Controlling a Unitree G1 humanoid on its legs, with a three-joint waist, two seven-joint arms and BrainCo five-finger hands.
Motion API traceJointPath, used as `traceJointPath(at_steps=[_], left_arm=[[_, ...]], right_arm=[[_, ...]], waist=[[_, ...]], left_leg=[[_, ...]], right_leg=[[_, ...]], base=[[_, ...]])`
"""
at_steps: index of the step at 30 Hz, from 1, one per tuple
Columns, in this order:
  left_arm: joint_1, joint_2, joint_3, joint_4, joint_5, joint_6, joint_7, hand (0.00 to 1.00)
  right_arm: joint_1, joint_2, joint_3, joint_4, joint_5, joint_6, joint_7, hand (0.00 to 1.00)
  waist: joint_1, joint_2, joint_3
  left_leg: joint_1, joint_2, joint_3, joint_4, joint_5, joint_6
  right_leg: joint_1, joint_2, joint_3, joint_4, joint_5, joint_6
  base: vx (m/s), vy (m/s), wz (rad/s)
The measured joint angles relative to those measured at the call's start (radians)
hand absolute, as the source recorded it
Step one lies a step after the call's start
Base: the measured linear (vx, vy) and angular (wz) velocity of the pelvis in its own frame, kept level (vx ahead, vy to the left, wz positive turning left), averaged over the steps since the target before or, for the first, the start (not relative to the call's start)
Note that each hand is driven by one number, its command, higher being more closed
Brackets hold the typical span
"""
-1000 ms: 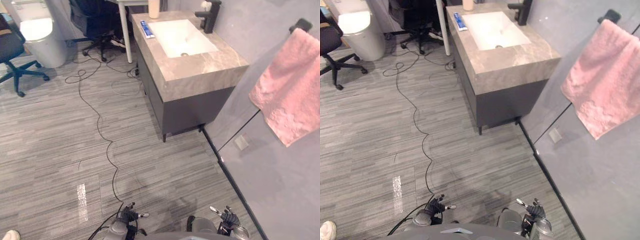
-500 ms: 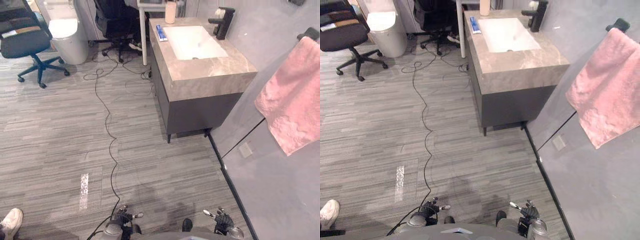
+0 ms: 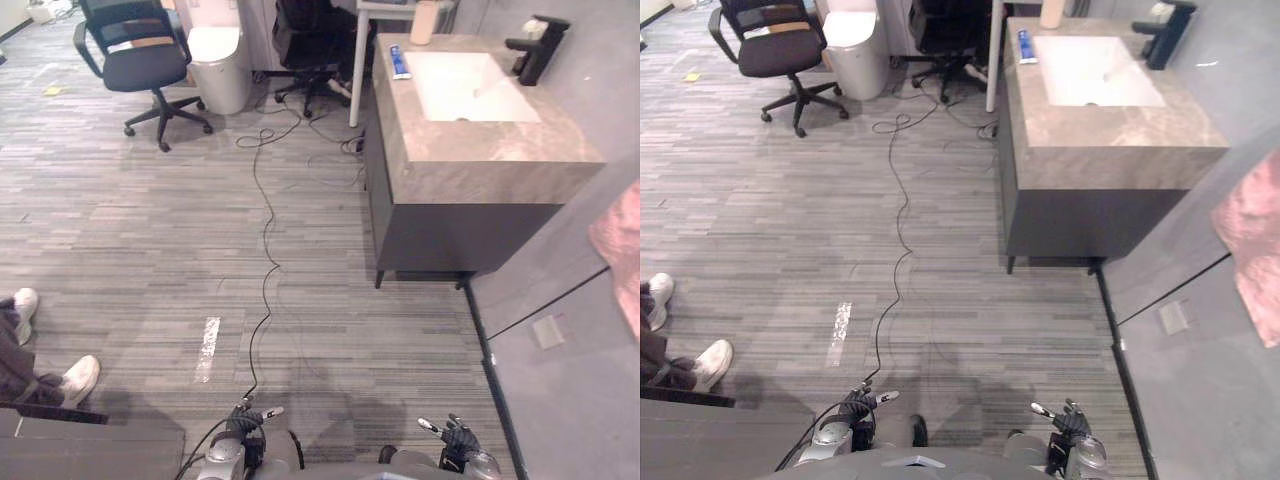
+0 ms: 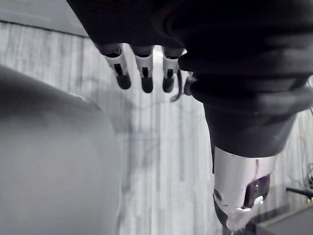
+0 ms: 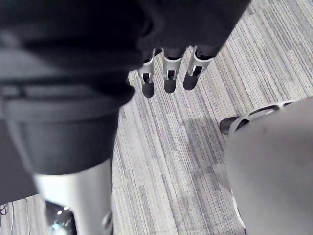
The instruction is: Organize washtable
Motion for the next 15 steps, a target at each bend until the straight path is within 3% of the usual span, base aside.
traceJointPath(at_steps=[2,3,5,7,8,9,10,11,12,13,15], left_arm=[[-0.002,0.003,0.034,-0.002,-0.001,0.000,0.002,0.00],[-0.003,0.007,0.050,-0.001,-0.002,-0.001,0.006,0.00],[-0.003,0.005,0.087,-0.001,-0.022,0.000,0.010,0.00],[-0.001,0.007,0.090,0.002,-0.034,0.004,0.009,0.00],[0.000,0.007,0.090,0.006,-0.036,0.005,0.009,0.00],[0.001,0.007,0.086,0.019,-0.036,0.007,0.008,0.00],[0.007,0.015,0.083,0.021,-0.036,0.015,0.008,0.00],[0.002,0.024,0.082,0.020,-0.036,0.018,0.009,0.00],[0.009,0.025,0.081,0.021,-0.037,0.022,0.010,0.00],[0.012,0.029,0.079,0.021,-0.038,0.026,0.013,0.00],[-0.005,0.038,0.064,0.021,-0.038,0.028,0.019,0.00]], right_arm=[[-0.003,0.000,0.001,0.002,-0.001,0.000,-0.011,0.00],[-0.003,-0.003,0.001,0.004,-0.001,0.000,-0.014,0.00],[-0.004,-0.007,-0.016,0.006,-0.012,0.007,-0.013,0.00],[-0.009,-0.008,-0.039,0.005,-0.019,0.019,-0.013,0.00],[-0.009,-0.009,-0.039,0.004,-0.018,0.020,-0.013,0.00],[-0.027,-0.008,-0.037,0.002,-0.018,0.021,-0.011,0.00],[-0.037,-0.005,-0.018,0.001,-0.019,0.020,-0.004,0.00],[-0.042,-0.006,-0.016,-0.004,-0.019,0.018,0.002,0.00],[-0.045,-0.012,-0.015,-0.008,-0.018,0.010,0.008,0.00],[-0.052,-0.013,-0.015,-0.029,-0.016,-0.007,0.010,0.00],[-0.054,-0.020,-0.015,-0.088,-0.014,-0.024,0.013,0.00]], waist=[[0.006,-0.002,-0.001],[0.021,-0.001,-0.004],[0.033,0.000,-0.005],[0.047,0.002,-0.007],[0.056,0.002,-0.006],[0.067,0.008,-0.001],[0.054,0.005,0.007],[0.050,0.008,0.015],[0.041,0.021,0.025],[0.022,0.033,0.043],[-0.015,0.052,0.068]], left_leg=[[-0.037,-0.001,0.024,0.029,-0.018,0.002],[-0.053,-0.018,0.040,0.052,-0.062,0.008],[-0.085,-0.052,0.059,0.139,-0.157,0.044],[-0.064,-0.079,0.090,0.168,-0.202,0.072],[-0.049,-0.089,0.109,0.168,-0.214,0.081],[-0.010,-0.110,0.135,0.152,-0.231,0.097],[0.049,-0.141,0.138,0.099,-0.243,0.118],[0.087,-0.152,0.138,0.065,-0.246,0.124],[0.158,-0.157,0.138,0.004,-0.249,0.129],[0.241,-0.157,0.142,-0.069,-0.248,0.129],[0.370,-0.155,0.146,-0.187,-0.237,0.114]], right_leg=[[0.001,-0.015,0.004,-0.024,-0.009,0.021],[-0.009,-0.034,0.013,-0.028,-0.015,0.041],[-0.015,-0.083,0.024,-0.012,-0.010,0.079],[-0.049,-0.126,0.059,0.082,-0.039,0.095],[-0.075,-0.144,0.085,0.141,-0.054,0.085],[-0.155,-0.173,0.129,0.325,-0.078,0.030],[-0.228,-0.166,0.189,0.520,-0.089,0.031],[-0.253,-0.144,0.210,0.594,-0.097,0.041],[-0.296,-0.080,0.223,0.707,-0.121,0.036],[-0.351,-0.011,0.198,0.792,-0.151,0.007],[-0.468,0.078,0.114,0.837,-0.180,-0.046]], base=[[0.19,0.233,0.13],[0.27,0.312,-0.02],[0.37,0.360,-0.06],[0.40,0.277,-0.20],[0.44,0.259,-0.48],[0.47,0.258,-0.40],[0.48,0.211,-0.29],[0.48,0.114,-0.09],[0.37,-0.075,-0.16],[0.28,-0.150,-0.20],[0.07,-0.227,-0.03]])
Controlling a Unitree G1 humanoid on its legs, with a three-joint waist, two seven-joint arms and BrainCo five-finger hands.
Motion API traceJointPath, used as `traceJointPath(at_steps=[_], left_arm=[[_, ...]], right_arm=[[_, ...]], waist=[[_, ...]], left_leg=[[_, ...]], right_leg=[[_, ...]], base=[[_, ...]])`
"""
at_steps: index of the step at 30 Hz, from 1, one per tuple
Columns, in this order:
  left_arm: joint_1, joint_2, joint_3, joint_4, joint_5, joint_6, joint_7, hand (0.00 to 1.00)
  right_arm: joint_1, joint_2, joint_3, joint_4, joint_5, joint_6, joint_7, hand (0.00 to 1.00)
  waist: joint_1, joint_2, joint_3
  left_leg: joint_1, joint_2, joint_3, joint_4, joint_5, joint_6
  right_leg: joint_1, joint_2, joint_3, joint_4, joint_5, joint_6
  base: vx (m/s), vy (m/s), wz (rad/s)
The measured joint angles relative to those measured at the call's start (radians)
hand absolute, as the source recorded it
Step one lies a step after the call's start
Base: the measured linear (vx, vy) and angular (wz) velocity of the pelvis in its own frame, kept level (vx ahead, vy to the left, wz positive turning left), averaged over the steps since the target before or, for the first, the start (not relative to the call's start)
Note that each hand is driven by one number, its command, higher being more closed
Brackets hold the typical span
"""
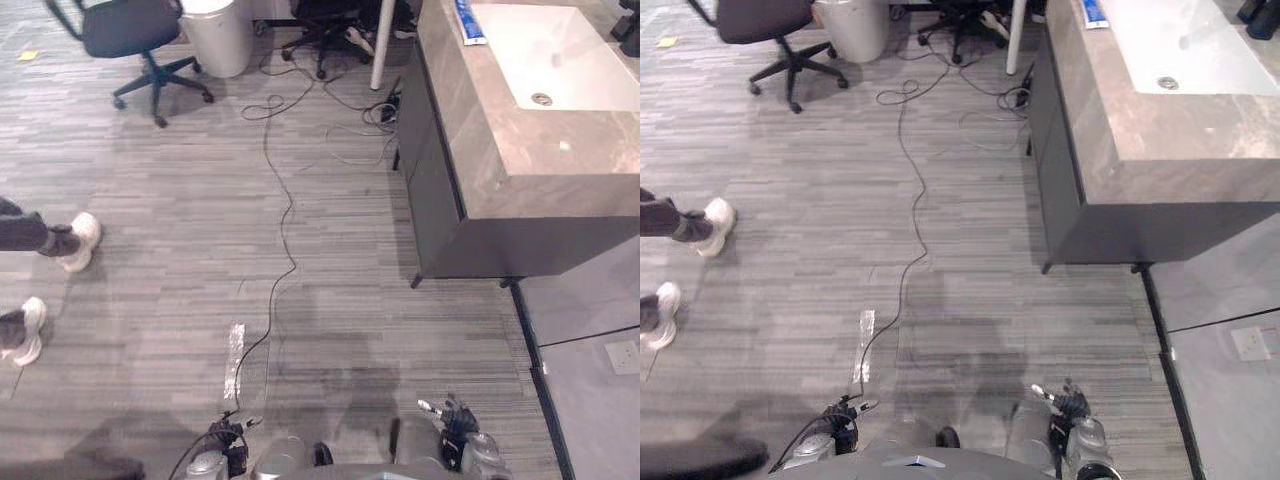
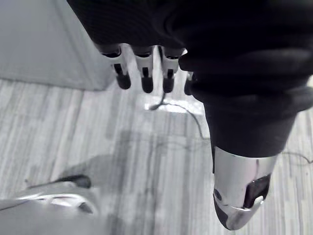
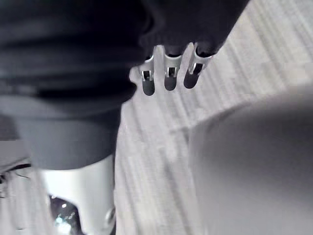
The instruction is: Organize washtable
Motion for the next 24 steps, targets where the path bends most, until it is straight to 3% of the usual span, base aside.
traceJointPath(at_steps=[1,3,4,5,6,7,8,9,10,11,13,14,15,17,18,19,20,21,22,23,24], left_arm=[[-0.035,0.004,-0.024,-0.001,0.000,0.000,0.002,0.00],[-0.095,0.003,-0.047,-0.005,0.000,-0.007,0.003,0.00],[-0.141,-0.003,-0.067,-0.018,0.000,-0.012,0.003,0.00],[-0.153,-0.016,-0.068,-0.025,0.000,-0.013,0.002,0.00],[-0.164,-0.052,-0.063,-0.046,0.000,-0.015,0.001,0.00],[-0.168,-0.057,-0.064,-0.062,0.001,-0.020,-0.001,0.00],[-0.167,-0.099,-0.045,-0.083,0.001,-0.030,-0.008,0.00],[-0.164,-0.106,-0.037,-0.085,0.000,-0.031,-0.010,0.00],[-0.149,-0.128,0.000,-0.099,-0.003,-0.041,-0.018,0.00],[-0.124,-0.153,0.032,-0.132,-0.021,-0.049,-0.022,0.00],[-0.106,-0.160,0.041,-0.137,-0.022,-0.046,-0.023,0.00],[-0.073,-0.163,0.060,-0.129,-0.024,-0.040,-0.022,0.00],[-0.038,-0.157,0.062,-0.119,-0.028,-0.036,-0.020,0.00],[-0.031,-0.131,0.065,-0.132,-0.034,-0.045,-0.020,0.00],[-0.025,-0.116,0.069,-0.119,-0.032,-0.046,-0.019,0.00],[0.004,-0.114,0.086,-0.109,-0.036,-0.041,-0.018,0.00],[0.019,-0.115,0.102,-0.110,-0.036,-0.045,-0.018,0.00],[0.025,-0.108,0.111,-0.104,-0.036,-0.050,-0.016,0.00],[0.025,-0.094,0.110,-0.079,-0.036,-0.048,-0.016,0.00],[0.025,-0.083,0.111,-0.069,-0.033,-0.047,-0.016,0.00],[0.025,-0.072,0.113,-0.061,-0.035,-0.047,-0.019,0.00]], right_arm=[[-0.002,-0.022,0.002,-0.006,-0.002,-0.005,0.002,0.00],[0.023,-0.034,-0.013,-0.005,-0.002,-0.003,-0.001,0.00],[0.064,-0.028,-0.031,0.011,-0.002,0.009,-0.009,0.00],[0.094,-0.025,-0.043,0.019,-0.002,0.018,-0.009,0.00],[0.098,-0.008,-0.096,0.039,-0.003,0.027,-0.009,0.00],[0.100,0.006,-0.120,0.039,-0.002,0.026,-0.011,0.00],[0.105,0.019,-0.198,0.035,-0.002,0.039,-0.012,0.00],[0.107,0.026,-0.206,0.033,-0.001,0.042,-0.013,0.00],[0.113,0.041,-0.215,0.027,0.007,0.045,-0.016,0.00],[0.118,0.045,-0.199,-0.013,0.016,0.043,-0.016,0.00],[0.106,0.047,-0.187,-0.040,0.017,0.040,-0.016,0.00],[0.096,0.046,-0.159,-0.051,0.018,0.032,-0.020,0.00],[0.087,0.047,-0.137,-0.051,0.019,0.027,-0.022,0.00],[0.082,0.055,-0.119,-0.065,0.022,0.023,-0.026,0.00],[0.077,0.052,-0.083,-0.079,0.036,0.020,-0.029,0.00],[0.074,0.047,-0.060,-0.085,0.037,0.013,-0.029,0.00],[0.077,0.047,-0.058,-0.087,0.036,0.008,-0.028,0.00],[0.078,0.042,-0.059,-0.063,0.036,0.004,-0.030,0.00],[0.072,0.056,-0.047,-0.032,0.035,0.005,-0.028,0.00],[0.076,0.065,-0.047,-0.027,0.033,0.004,-0.026,0.00],[0.093,0.072,-0.050,-0.019,0.033,0.004,-0.024,0.00]], waist=[[-0.024,0.024,0.026],[-0.048,0.016,0.043],[-0.068,-0.007,0.045],[-0.075,-0.002,0.049],[-0.064,0.042,0.048],[-0.064,0.038,0.047],[-0.073,0.038,0.050],[-0.074,0.040,0.050],[-0.069,0.042,0.051],[-0.056,0.034,0.051],[-0.030,0.022,0.051],[-0.017,0.011,0.044],[0.001,-0.010,0.038],[0.025,-0.013,0.036],[0.032,-0.021,0.039],[0.033,-0.012,0.027],[0.038,-0.002,0.014],[0.052,-0.003,-0.007],[0.046,-0.026,-0.041],[0.034,-0.051,-0.055],[0.024,-0.093,-0.073]], left_leg=[[0.074,0.011,-0.002,-0.060,0.012,-0.018],[0.124,0.009,-0.022,-0.079,0.027,-0.046],[0.176,-0.002,-0.065,-0.095,0.042,-0.077],[0.209,0.003,-0.081,-0.098,0.050,-0.095],[0.225,0.045,-0.075,-0.079,0.096,-0.142],[0.214,0.047,-0.072,-0.042,0.142,-0.157],[0.167,0.064,-0.082,0.195,0.346,-0.130],[0.149,0.079,-0.091,0.266,0.370,-0.136],[0.058,0.143,-0.117,0.570,0.416,-0.139],[-0.099,0.208,-0.152,0.915,0.424,-0.149],[-0.211,0.226,-0.150,1.050,0.395,-0.128],[-0.324,0.238,-0.146,1.072,0.345,-0.108],[-0.420,0.247,-0.127,1.006,0.294,-0.105],[-0.500,0.259,-0.069,0.806,0.237,-0.095],[-0.522,0.262,-0.017,0.548,0.236,-0.092],[-0.517,0.254,0.010,0.261,0.276,-0.116],[-0.523,0.250,-0.004,0.133,0.302,-0.129],[-0.544,0.229,-0.059,0.153,0.411,-0.141],[-0.541,0.178,-0.077,0.180,0.419,-0.099],[-0.532,0.150,-0.076,0.188,0.408,-0.082],[-0.513,0.102,-0.074,0.209,0.384,-0.044]], right_leg=[[-0.069,0.042,-0.064,-0.059,-0.001,-0.042],[-0.152,0.054,-0.110,-0.227,0.047,-0.066],[-0.170,0.065,-0.115,-0.499,0.198,-0.092],[-0.153,0.074,-0.104,-0.533,0.338,-0.138],[-0.148,0.101,-0.099,-0.476,0.320,-0.190],[-0.147,0.092,-0.086,-0.435,0.284,-0.202],[-0.065,0.079,-0.061,-0.365,0.161,-0.198],[-0.038,0.081,-0.063,-0.374,0.147,-0.197],[0.079,0.097,-0.068,-0.409,0.105,-0.197],[0.197,0.106,-0.066,-0.446,0.081,-0.205],[0.275,0.104,-0.044,-0.483,0.079,-0.205],[0.361,0.098,-0.023,-0.549,0.076,-0.199],[0.435,0.084,0.003,-0.618,0.069,-0.187],[0.520,0.054,0.024,-0.683,0.050,-0.151],[0.577,0.029,0.036,-0.710,0.033,-0.121],[0.621,0.013,0.059,-0.719,0.002,-0.088],[0.633,0.011,0.075,-0.719,-0.025,-0.081],[0.668,0.004,0.126,-0.716,-0.070,-0.087],[0.666,-0.035,0.175,-0.665,-0.063,-0.103],[0.638,-0.058,0.197,-0.608,-0.044,-0.101],[0.578,-0.088,0.245,-0.443,0.008,-0.052]], base=[[0.02,-0.158,0.40],[0.31,-0.040,0.87],[0.64,-0.051,1.06],[0.85,-0.130,0.74],[0.65,-0.156,0.17],[0.90,-0.247,0.08],[0.64,-0.202,0.18],[0.65,-0.261,0.26],[0.30,-0.244,0.27],[0.29,-0.227,0.18],[0.13,-0.114,-0.16],[0.01,-0.097,-0.38],[-0.11,-0.081,-0.34],[-0.19,-0.056,-0.29],[-0.30,-0.053,-0.45],[-0.28,-0.036,-0.51],[-0.01,0.069,-0.65],[0.37,0.229,-0.47],[0.51,0.323,-0.23],[0.58,0.384,0.21],[0.42,0.300,0.36]])
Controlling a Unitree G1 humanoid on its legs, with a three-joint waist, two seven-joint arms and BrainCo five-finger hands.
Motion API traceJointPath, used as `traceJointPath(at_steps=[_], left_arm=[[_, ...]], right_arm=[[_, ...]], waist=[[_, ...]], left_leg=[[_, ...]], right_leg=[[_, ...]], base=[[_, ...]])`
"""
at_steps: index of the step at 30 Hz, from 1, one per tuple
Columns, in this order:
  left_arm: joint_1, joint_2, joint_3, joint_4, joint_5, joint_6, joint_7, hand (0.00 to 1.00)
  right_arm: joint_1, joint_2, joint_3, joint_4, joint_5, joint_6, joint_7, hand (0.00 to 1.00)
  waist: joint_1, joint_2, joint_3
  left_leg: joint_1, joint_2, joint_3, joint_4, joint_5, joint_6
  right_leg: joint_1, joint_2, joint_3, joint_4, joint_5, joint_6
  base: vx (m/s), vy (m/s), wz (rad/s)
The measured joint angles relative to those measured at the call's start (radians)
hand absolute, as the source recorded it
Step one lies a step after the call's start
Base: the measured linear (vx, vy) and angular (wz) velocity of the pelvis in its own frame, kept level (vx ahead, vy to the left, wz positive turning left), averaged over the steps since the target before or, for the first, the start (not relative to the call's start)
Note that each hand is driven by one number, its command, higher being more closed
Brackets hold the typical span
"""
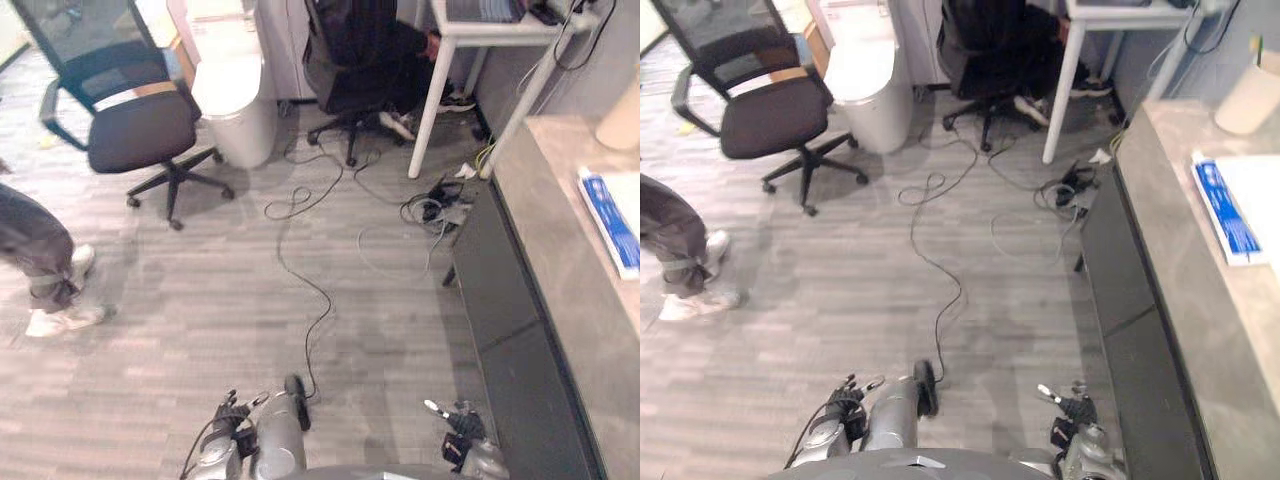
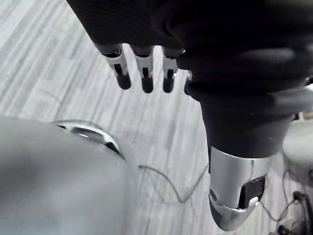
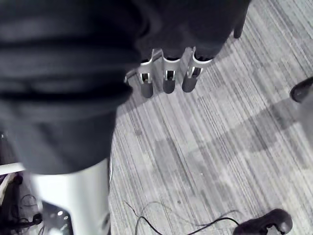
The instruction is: Organize washtable
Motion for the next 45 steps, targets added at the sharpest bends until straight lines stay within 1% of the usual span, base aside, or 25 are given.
traceJointPath(at_steps=[1,2,3,4,5,8,9,10,11,12,13,14,16,18,20,23,25,26,27,38,40,41,43,44,45], left_arm=[[0.000,0.008,-0.002,0.002,0.000,0.000,0.000,0.00],[-0.005,0.023,-0.012,0.015,0.000,0.003,-0.002,0.00],[-0.014,0.031,-0.025,0.028,0.000,0.010,-0.003,0.00],[-0.026,0.033,-0.061,0.055,0.000,0.023,-0.003,0.00],[-0.023,0.024,-0.126,0.062,0.001,0.031,-0.004,0.00],[-0.059,0.023,-0.195,0.068,0.000,0.036,-0.006,0.00],[-0.082,0.013,-0.214,0.060,-0.001,0.033,-0.006,0.00],[-0.093,0.008,-0.213,0.040,-0.001,0.024,-0.007,0.00],[-0.094,0.012,-0.214,0.022,-0.002,0.018,-0.006,0.00],[-0.100,-0.020,-0.213,0.015,-0.002,0.011,-0.006,0.00],[-0.088,-0.045,-0.194,0.004,-0.002,0.004,-0.007,0.00],[-0.082,-0.055,-0.185,0.003,-0.003,0.004,-0.006,0.00],[-0.054,-0.096,-0.149,-0.002,-0.003,0.005,-0.009,0.00],[-0.029,-0.104,-0.115,-0.002,-0.004,0.008,-0.015,0.00],[-0.022,-0.103,-0.082,-0.020,-0.004,0.001,-0.018,0.00],[-0.023,-0.090,-0.043,-0.013,-0.004,-0.002,-0.020,0.00],[-0.024,-0.081,-0.039,0.004,-0.003,0.000,-0.021,0.00],[-0.023,-0.084,-0.033,0.022,-0.002,0.000,-0.021,0.00],[-0.019,0.030,-0.170,0.118,0.016,0.008,-0.039,0.00],[-0.020,0.034,-0.170,0.120,0.017,0.012,-0.043,0.00],[-0.020,0.035,-0.168,0.117,0.017,0.014,-0.045,0.00],[-0.021,0.045,-0.165,0.112,0.018,0.016,-0.048,0.00],[-0.011,0.056,-0.156,0.095,0.022,0.019,-0.057,0.00],[-0.005,0.077,-0.149,0.093,0.027,0.020,-0.061,0.00],[0.002,0.081,-0.139,0.085,0.025,0.021,-0.061,0.00]], right_arm=[[0.004,0.002,-0.002,0.014,0.000,-0.001,0.000,0.00],[0.008,0.003,-0.009,0.043,0.000,0.007,0.003,0.00],[0.018,0.001,-0.012,0.065,0.000,0.012,0.008,0.00],[0.019,-0.004,-0.012,0.068,-0.001,0.013,0.017,0.00],[0.022,-0.026,-0.011,0.057,-0.001,0.010,0.028,0.00],[0.024,-0.051,-0.005,0.052,-0.009,0.009,0.033,0.00],[0.036,-0.052,-0.016,0.055,-0.007,0.015,0.035,0.00],[0.055,-0.048,-0.025,0.057,-0.007,0.017,0.034,0.00],[0.076,-0.044,-0.032,0.061,-0.007,0.018,0.034,0.00],[0.082,-0.053,-0.052,0.070,-0.007,0.022,0.033,0.00],[0.081,-0.057,-0.064,0.059,-0.005,0.019,0.032,0.00],[0.080,-0.057,-0.065,0.056,-0.001,0.018,0.034,0.00],[0.085,-0.049,-0.083,0.055,0.007,0.023,0.039,0.00],[0.083,-0.048,-0.081,0.051,0.024,0.020,0.040,0.00],[0.076,-0.050,-0.093,0.053,0.024,0.019,0.040,0.00],[0.060,-0.042,-0.177,0.063,0.023,0.024,0.040,0.00],[0.062,-0.035,-0.226,0.064,0.023,0.035,0.040,0.00],[0.065,-0.043,-0.251,0.066,0.022,0.038,0.040,0.00],[0.047,-0.041,-0.151,0.143,0.022,0.041,0.049,0.00],[0.047,-0.031,-0.169,0.143,0.024,0.041,0.045,0.00],[0.041,-0.023,-0.168,0.142,0.033,0.041,0.039,0.00],[0.034,-0.011,-0.166,0.140,0.047,0.041,0.039,0.00],[0.030,-0.006,-0.153,0.136,0.062,0.033,0.040,0.00],[0.036,-0.006,-0.142,0.136,0.063,0.029,0.039,0.00],[0.041,-0.012,-0.125,0.134,0.064,0.028,0.038,0.00]], waist=[[-0.001,-0.020,-0.003],[-0.010,-0.053,0.000],[-0.017,-0.048,0.006],[-0.016,-0.035,0.016],[-0.023,0.001,0.024],[-0.055,0.046,0.048],[-0.073,0.050,0.047],[-0.079,0.039,0.041],[-0.082,0.016,0.033],[-0.086,0.053,0.034],[-0.077,0.077,0.022],[-0.076,0.082,0.021],[-0.069,0.098,0.029],[-0.056,0.088,0.033],[-0.038,0.070,0.025],[-0.036,0.069,0.028],[-0.038,0.069,0.024],[-0.039,0.087,0.015],[-0.045,0.038,0.028],[-0.049,0.030,0.025],[-0.048,0.028,0.026],[-0.042,0.025,0.027],[-0.041,0.026,0.035],[-0.042,0.028,0.035],[-0.048,0.037,0.036]], left_leg=[[0.020,-0.020,0.004,0.012,-0.022,0.010],[0.085,-0.053,0.015,0.007,-0.074,0.020],[0.148,-0.066,0.013,-0.012,-0.102,0.032],[0.246,-0.067,0.012,-0.055,-0.127,0.032],[0.385,-0.060,0.018,-0.161,-0.142,0.023],[0.534,-0.039,0.035,-0.275,-0.139,0.020],[0.581,-0.038,0.041,-0.315,-0.139,0.017],[0.609,-0.056,0.046,-0.333,-0.148,0.001],[0.628,-0.076,0.044,-0.340,-0.154,-0.009],[0.664,-0.051,0.041,-0.327,-0.163,-0.049],[0.632,-0.025,0.047,-0.219,-0.153,-0.067],[0.599,-0.009,0.046,-0.126,-0.145,-0.082],[0.404,0.100,0.003,0.408,-0.055,-0.174],[0.307,0.152,0.014,0.671,-0.064,-0.158],[0.230,0.161,0.070,0.703,-0.090,-0.114],[0.196,0.184,0.173,0.412,-0.110,-0.081],[0.228,0.151,0.189,0.038,-0.082,-0.095],[0.254,0.120,0.171,-0.199,0.078,-0.094],[0.406,-0.027,0.180,-0.535,0.160,-0.077],[0.425,-0.023,0.183,-0.542,0.160,-0.078],[0.450,-0.003,0.216,-0.531,0.156,-0.083],[0.471,0.029,0.259,-0.495,0.134,-0.099],[0.447,0.150,0.343,-0.247,0.017,-0.130],[0.407,0.266,0.400,-0.012,-0.040,-0.116],[0.370,0.357,0.400,0.150,-0.038,-0.074]], right_leg=[[-0.026,-0.010,0.025,0.089,0.043,0.035],[-0.075,-0.023,0.054,0.280,0.212,0.122],[-0.118,-0.024,0.062,0.400,0.346,0.199],[-0.191,-0.019,0.046,0.545,0.282,0.159],[-0.308,0.014,0.013,0.622,0.154,0.077],[-0.444,0.073,-0.057,0.472,0.060,0.021],[-0.506,0.059,-0.144,0.215,0.067,0.025],[-0.514,0.034,-0.211,0.006,0.131,0.024],[-0.521,0.021,-0.225,-0.082,0.245,-0.014],[-0.523,0.032,-0.242,-0.015,0.247,-0.052],[-0.518,0.042,-0.227,0.005,0.192,-0.058],[-0.505,0.046,-0.222,0.010,0.166,-0.058],[-0.384,0.083,-0.227,-0.019,0.103,-0.084],[-0.278,0.102,-0.223,-0.069,0.093,-0.099],[-0.209,0.093,-0.193,-0.129,0.092,-0.100],[-0.113,0.068,-0.168,-0.217,0.104,-0.079],[-0.098,0.052,-0.164,-0.228,0.093,-0.042],[-0.104,0.053,-0.156,-0.222,0.066,-0.002],[-0.045,-0.012,-0.132,-0.345,0.067,0.091],[-0.009,-0.007,-0.142,-0.365,0.073,0.091],[0.002,0.007,-0.119,-0.369,0.087,0.088],[0.005,0.026,-0.082,-0.363,0.099,0.080],[0.003,0.076,-0.023,-0.340,0.108,0.058],[-0.007,0.115,0.022,-0.310,0.073,0.023],[-0.029,0.154,0.063,-0.263,0.051,-0.003]], base=[[0.48,0.303,0.44],[0.37,0.218,0.37],[0.35,0.197,0.17],[0.19,0.098,-0.34],[0.07,0.041,-0.48],[-0.21,-0.020,-0.04],[-0.41,-0.040,0.47],[-0.39,-0.047,0.58],[0.05,-0.102,0.48],[0.41,-0.200,0.03],[0.54,-0.228,-0.18],[0.47,-0.240,-0.31],[0.32,-0.184,-0.20],[0.10,-0.079,-0.46],[-0.06,-0.024,-0.51],[-0.17,-0.060,-0.45],[-0.23,-0.072,-0.35],[-0.15,-0.010,-0.24],[-0.11,0.007,-0.17],[0.01,-0.004,0.01],[0.04,-0.037,-0.45],[-0.01,-0.078,-1.18],[-0.07,-0.092,-1.62],[-0.18,-0.133,-1.70],[-0.22,-0.216,-2.04]])
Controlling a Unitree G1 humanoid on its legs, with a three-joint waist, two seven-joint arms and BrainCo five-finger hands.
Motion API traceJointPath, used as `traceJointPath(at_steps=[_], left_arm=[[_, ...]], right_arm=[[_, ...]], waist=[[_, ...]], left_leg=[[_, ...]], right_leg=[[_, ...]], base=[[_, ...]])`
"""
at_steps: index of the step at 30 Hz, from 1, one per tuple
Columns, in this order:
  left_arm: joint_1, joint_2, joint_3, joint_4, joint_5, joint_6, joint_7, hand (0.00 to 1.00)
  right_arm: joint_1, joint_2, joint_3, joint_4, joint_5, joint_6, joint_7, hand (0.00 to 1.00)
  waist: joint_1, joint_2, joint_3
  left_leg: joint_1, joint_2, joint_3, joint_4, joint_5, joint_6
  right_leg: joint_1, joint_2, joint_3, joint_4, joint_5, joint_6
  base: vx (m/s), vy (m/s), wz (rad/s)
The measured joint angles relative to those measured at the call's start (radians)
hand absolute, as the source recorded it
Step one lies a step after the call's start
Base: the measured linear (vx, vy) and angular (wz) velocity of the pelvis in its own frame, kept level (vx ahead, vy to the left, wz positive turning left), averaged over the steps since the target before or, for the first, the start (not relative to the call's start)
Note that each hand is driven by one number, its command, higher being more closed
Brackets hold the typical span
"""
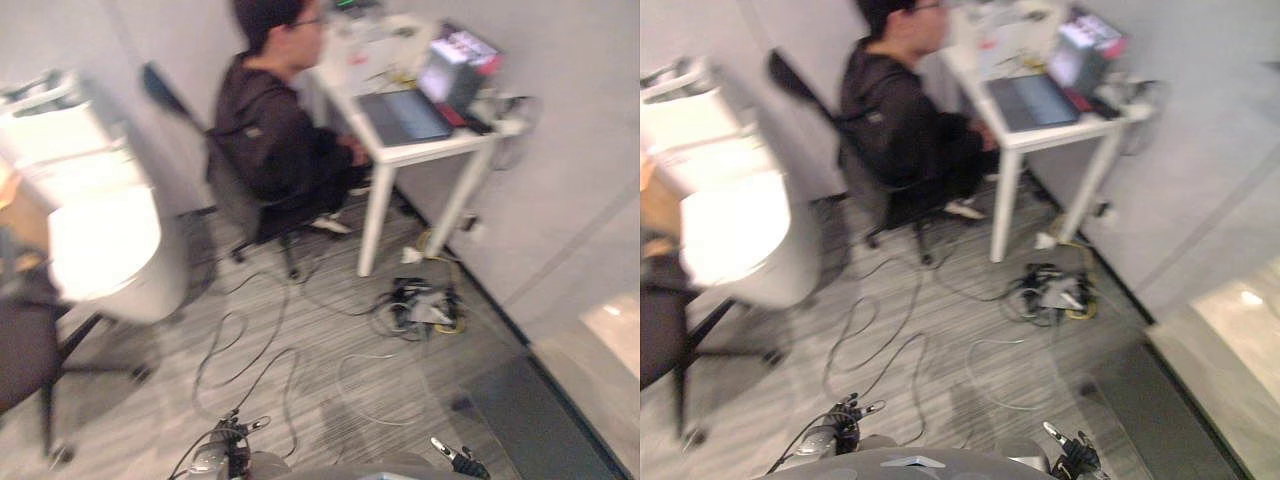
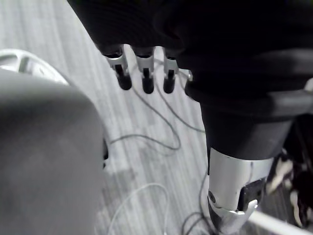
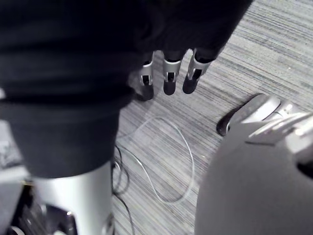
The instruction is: Organize washtable
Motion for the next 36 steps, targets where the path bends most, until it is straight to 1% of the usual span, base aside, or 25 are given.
traceJointPath(at_steps=[1,2,3,4,5,6,7,9,10,13,14,15,18,20,22,23,25,26,27,28,29,30,31,33,36], left_arm=[[0.015,-0.006,0.008,-0.031,-0.011,-0.001,0.001,0.00],[0.013,-0.013,0.009,-0.042,-0.016,-0.003,0.001,0.00],[0.018,-0.030,0.007,-0.048,-0.022,-0.006,0.002,0.00],[0.018,-0.037,-0.004,-0.035,-0.024,-0.011,0.002,0.00],[0.003,-0.041,-0.031,-0.017,-0.022,-0.010,0.001,0.00],[-0.004,-0.052,-0.054,-0.014,-0.013,-0.011,0.000,0.00],[-0.019,-0.084,-0.074,-0.032,0.001,-0.013,0.002,0.00],[-0.025,-0.119,-0.073,-0.059,0.014,-0.016,0.004,0.00],[-0.028,-0.145,-0.080,-0.083,0.017,-0.020,0.006,0.00],[-0.018,-0.170,-0.084,-0.106,0.021,-0.021,0.010,0.00],[-0.015,-0.168,-0.091,-0.106,0.021,-0.019,0.013,0.00],[-0.013,-0.171,-0.103,-0.107,0.021,-0.020,0.015,0.00],[-0.041,-0.170,-0.119,-0.123,0.021,-0.021,0.020,0.00],[-0.041,-0.171,-0.135,-0.141,0.021,-0.021,0.022,0.00],[-0.049,-0.167,-0.182,-0.142,0.021,-0.021,0.025,0.00],[-0.059,-0.164,-0.210,-0.137,0.021,-0.021,0.026,0.00],[-0.088,-0.150,-0.245,-0.095,0.020,-0.020,0.028,0.00],[-0.094,-0.145,-0.245,-0.082,0.020,-0.020,0.028,0.00],[-0.101,-0.148,-0.245,-0.062,0.020,-0.016,0.028,0.00],[-0.101,-0.142,-0.243,-0.059,0.020,-0.009,0.030,0.00],[-0.100,-0.124,-0.242,-0.056,0.020,-0.009,0.030,0.00],[-0.105,-0.111,-0.244,-0.047,0.019,-0.008,0.030,0.00],[-0.110,-0.118,-0.244,-0.035,0.018,-0.009,0.031,0.00],[-0.111,-0.125,-0.255,-0.014,0.018,-0.009,0.028,0.00],[-0.106,-0.120,-0.258,-0.013,0.018,-0.011,0.024,0.00]], right_arm=[[0.013,-0.002,0.003,-0.010,0.000,-0.002,-0.003,0.00],[0.023,-0.003,0.006,-0.023,0.002,-0.005,-0.006,0.00],[0.042,-0.007,0.033,-0.061,0.006,-0.014,-0.012,0.00],[0.041,-0.014,0.076,-0.077,0.010,-0.016,-0.011,0.00],[0.039,-0.027,0.095,-0.080,0.010,-0.015,-0.012,0.00],[0.039,-0.033,0.106,-0.082,0.010,-0.013,-0.012,0.00],[0.051,-0.041,0.142,-0.127,0.008,-0.006,-0.015,0.00],[0.056,-0.043,0.187,-0.190,-0.004,-0.008,-0.017,0.00],[0.047,-0.048,0.227,-0.222,-0.013,-0.014,-0.016,0.00],[0.030,-0.051,0.293,-0.277,-0.035,-0.018,-0.006,0.00],[0.031,-0.043,0.348,-0.275,-0.055,-0.014,0.005,0.00],[0.044,-0.035,0.382,-0.283,-0.064,-0.013,0.015,0.00],[0.048,-0.026,0.395,-0.280,-0.072,-0.007,0.025,0.00],[0.047,-0.025,0.389,-0.282,-0.072,-0.008,0.029,0.00],[0.047,-0.024,0.379,-0.294,-0.072,-0.007,0.033,0.00],[0.049,-0.021,0.365,-0.313,-0.072,-0.009,0.033,0.00],[0.035,-0.017,0.353,-0.297,-0.072,-0.007,0.033,0.00],[0.030,-0.017,0.354,-0.290,-0.073,-0.008,0.033,0.00],[0.006,-0.018,0.353,-0.268,-0.073,-0.008,0.033,0.00],[-0.011,-0.022,0.353,-0.245,-0.073,-0.008,0.032,0.00],[-0.019,-0.022,0.352,-0.227,-0.073,-0.008,0.032,0.00],[-0.029,-0.021,0.348,-0.203,-0.080,-0.008,0.030,0.00],[-0.041,-0.032,0.342,-0.192,-0.080,-0.010,0.030,0.00],[-0.051,-0.070,0.335,-0.179,-0.083,-0.008,0.021,0.00],[-0.038,-0.070,0.318,-0.171,-0.084,-0.010,0.022,0.00]], waist=[[-0.005,0.005,-0.008],[-0.003,0.011,-0.013],[0.000,0.033,-0.027],[-0.002,0.017,-0.033],[-0.015,0.028,-0.027],[-0.020,0.034,-0.026],[-0.022,0.051,-0.020],[-0.024,0.052,-0.019],[-0.021,0.052,-0.024],[-0.002,0.064,-0.045],[0.015,0.054,-0.075],[0.002,0.038,-0.109],[0.007,0.010,-0.131],[0.009,0.008,-0.129],[0.009,0.011,-0.110],[0.004,0.014,-0.101],[-0.002,0.005,-0.100],[0.003,0.005,-0.099],[-0.004,0.000,-0.095],[-0.004,-0.007,-0.084],[-0.001,-0.022,-0.085],[-0.006,-0.016,-0.074],[-0.013,0.013,-0.060],[-0.014,0.045,-0.049],[-0.004,0.045,-0.052]], left_leg=[[-0.047,0.062,-0.054,0.140,0.058,0.121],[-0.073,0.067,-0.115,0.179,0.108,0.145],[-0.126,0.043,-0.288,0.209,0.227,0.053],[-0.154,-0.018,-0.433,0.237,0.288,-0.016],[-0.167,-0.078,-0.487,0.261,0.120,-0.064],[-0.171,-0.115,-0.495,0.258,0.026,-0.063],[-0.174,-0.175,-0.464,0.195,-0.108,-0.065],[-0.177,-0.234,-0.480,0.049,-0.145,-0.063],[-0.181,-0.277,-0.537,-0.075,-0.141,-0.070],[-0.196,-0.311,-0.601,-0.197,-0.121,-0.059],[-0.170,-0.320,-0.558,-0.197,-0.103,-0.057],[-0.165,-0.331,-0.514,-0.199,-0.114,-0.046],[-0.136,-0.338,-0.402,-0.200,-0.130,-0.025],[-0.083,-0.338,-0.336,-0.231,-0.136,-0.016],[0.005,-0.339,-0.264,-0.284,-0.139,-0.010],[0.041,-0.339,-0.244,-0.309,-0.146,0.002],[0.076,-0.350,-0.188,-0.369,-0.142,0.011],[0.082,-0.348,-0.166,-0.384,-0.135,0.013],[0.081,-0.350,-0.133,-0.398,-0.128,0.008],[0.083,-0.356,-0.107,-0.396,-0.130,0.007],[0.083,-0.365,-0.102,-0.391,-0.131,0.004],[0.083,-0.364,-0.098,-0.399,-0.125,-0.007],[0.084,-0.349,-0.115,-0.412,-0.119,-0.010],[0.090,-0.351,-0.192,-0.480,-0.101,-0.017],[0.110,-0.339,-0.221,-0.508,-0.082,-0.019]], right_leg=[[-0.038,0.040,0.073,0.060,-0.018,-0.018],[-0.058,0.060,0.112,0.079,-0.018,-0.021],[-0.091,0.102,0.196,0.092,0.003,-0.046],[-0.117,0.128,0.289,0.114,0.013,-0.055],[-0.130,0.134,0.347,0.130,0.013,-0.056],[-0.138,0.135,0.373,0.139,0.013,-0.059],[-0.132,0.151,0.433,0.142,0.015,-0.063],[-0.107,0.170,0.481,0.142,0.010,-0.071],[-0.100,0.189,0.513,0.146,0.000,-0.077],[-0.104,0.246,0.630,0.193,-0.039,-0.069],[-0.101,0.248,0.706,0.219,-0.064,-0.054],[-0.109,0.223,0.732,0.208,-0.057,-0.030],[-0.150,0.189,0.735,0.219,-0.030,0.015],[-0.175,0.195,0.688,0.279,-0.003,0.066],[-0.258,0.188,0.456,0.418,0.041,0.183],[-0.302,0.161,0.329,0.457,0.063,0.219],[-0.361,0.058,0.044,0.465,0.073,0.178],[-0.365,0.033,-0.024,0.451,0.066,0.134],[-0.379,-0.044,-0.161,0.440,0.021,0.034],[-0.384,-0.135,-0.259,0.400,0.001,0.012],[-0.369,-0.169,-0.281,0.316,0.040,0.025],[-0.317,-0.152,-0.297,0.187,0.031,0.026],[-0.304,-0.128,-0.309,0.157,0.062,0.020],[-0.263,-0.075,-0.303,0.055,0.108,0.006],[-0.214,-0.042,-0.313,-0.026,0.141,-0.002]], base=[[-0.16,-0.224,-1.74],[-0.09,-0.232,-2.12],[0.01,-0.197,-2.33],[0.04,-0.125,-2.41],[0.03,-0.021,-1.77],[0.00,0.051,-1.46],[-0.02,0.033,-1.09],[-0.14,0.047,-1.01],[-0.17,0.086,-1.00],[0.16,0.194,-1.46],[0.25,0.277,-1.49],[0.27,0.275,-1.29],[0.21,0.227,-1.11],[0.14,0.097,-1.18],[0.06,-0.043,-1.01],[-0.01,-0.108,-0.76],[-0.04,-0.173,-0.69],[-0.05,-0.203,-0.83],[-0.07,-0.123,-0.84],[-0.10,-0.047,-0.78],[-0.05,-0.073,-0.71],[0.01,-0.102,-0.45],[0.05,-0.149,-0.43],[0.02,-0.079,-0.25],[0.02,-0.065,-0.02]])
